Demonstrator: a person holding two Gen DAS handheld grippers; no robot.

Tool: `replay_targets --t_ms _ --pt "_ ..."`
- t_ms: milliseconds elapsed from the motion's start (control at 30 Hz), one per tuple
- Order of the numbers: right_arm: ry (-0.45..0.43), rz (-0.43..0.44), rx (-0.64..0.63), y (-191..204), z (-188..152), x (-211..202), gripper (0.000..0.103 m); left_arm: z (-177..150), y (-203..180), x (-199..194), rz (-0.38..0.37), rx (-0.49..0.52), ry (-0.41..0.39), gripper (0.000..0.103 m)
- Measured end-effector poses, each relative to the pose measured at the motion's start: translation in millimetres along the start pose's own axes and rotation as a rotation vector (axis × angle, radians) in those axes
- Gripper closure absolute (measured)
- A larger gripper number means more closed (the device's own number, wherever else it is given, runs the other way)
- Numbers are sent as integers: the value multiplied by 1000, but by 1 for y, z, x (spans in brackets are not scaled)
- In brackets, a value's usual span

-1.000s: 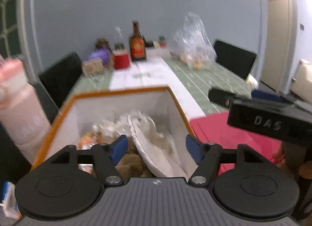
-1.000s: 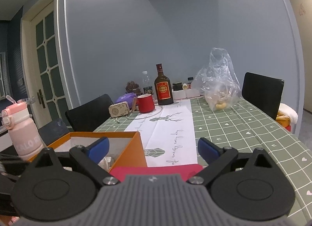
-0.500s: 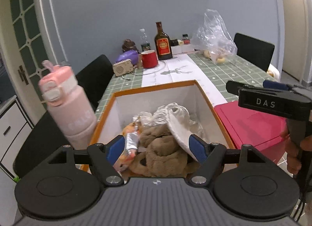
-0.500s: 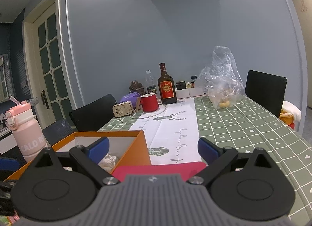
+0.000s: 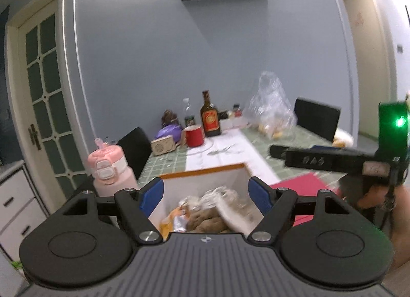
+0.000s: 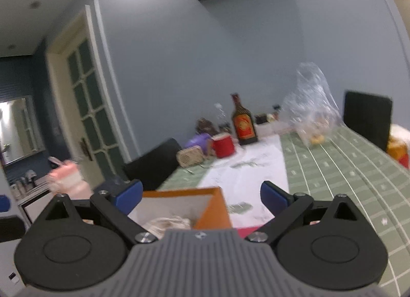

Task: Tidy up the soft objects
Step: 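Move both tools back toward the pink cloth and white tissue on the mat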

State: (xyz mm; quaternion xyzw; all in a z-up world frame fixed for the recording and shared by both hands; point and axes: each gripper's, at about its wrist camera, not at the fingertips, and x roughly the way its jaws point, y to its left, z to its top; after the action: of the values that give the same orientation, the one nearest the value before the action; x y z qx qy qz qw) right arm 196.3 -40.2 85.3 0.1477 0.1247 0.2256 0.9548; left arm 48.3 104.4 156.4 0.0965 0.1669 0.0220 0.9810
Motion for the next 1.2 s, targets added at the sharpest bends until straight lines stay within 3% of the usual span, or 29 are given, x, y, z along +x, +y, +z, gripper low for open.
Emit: replay_targets --t_ms 200,400,567,733,867,1033,1200 --pt "-49 52 -60 5 12 -29 3 10 -17 -16 -55 -21 -60 15" --pt "-97 21 -121 -17 12 -51 3 32 -36 -27 -139 -82 -96 15" --pt "-119 -78 -177 -50 10 -57 3 42 -61 -35 -173 -59 -147 14" --pt "-175 -172 -199 -102 -5 -57 3 40 -87 -32 -191 -105 -187 14" --pt "-119 -286 -78 -151 -17 -58 3 32 -108 -20 -228 -161 -167 14" --pt "-156 -348 16 -178 -15 -74 3 11 -151 2 -218 -157 -135 14" --pt "-148 -411 -11 -186 -17 -73 3 -9 -194 28 -191 -162 -92 14"
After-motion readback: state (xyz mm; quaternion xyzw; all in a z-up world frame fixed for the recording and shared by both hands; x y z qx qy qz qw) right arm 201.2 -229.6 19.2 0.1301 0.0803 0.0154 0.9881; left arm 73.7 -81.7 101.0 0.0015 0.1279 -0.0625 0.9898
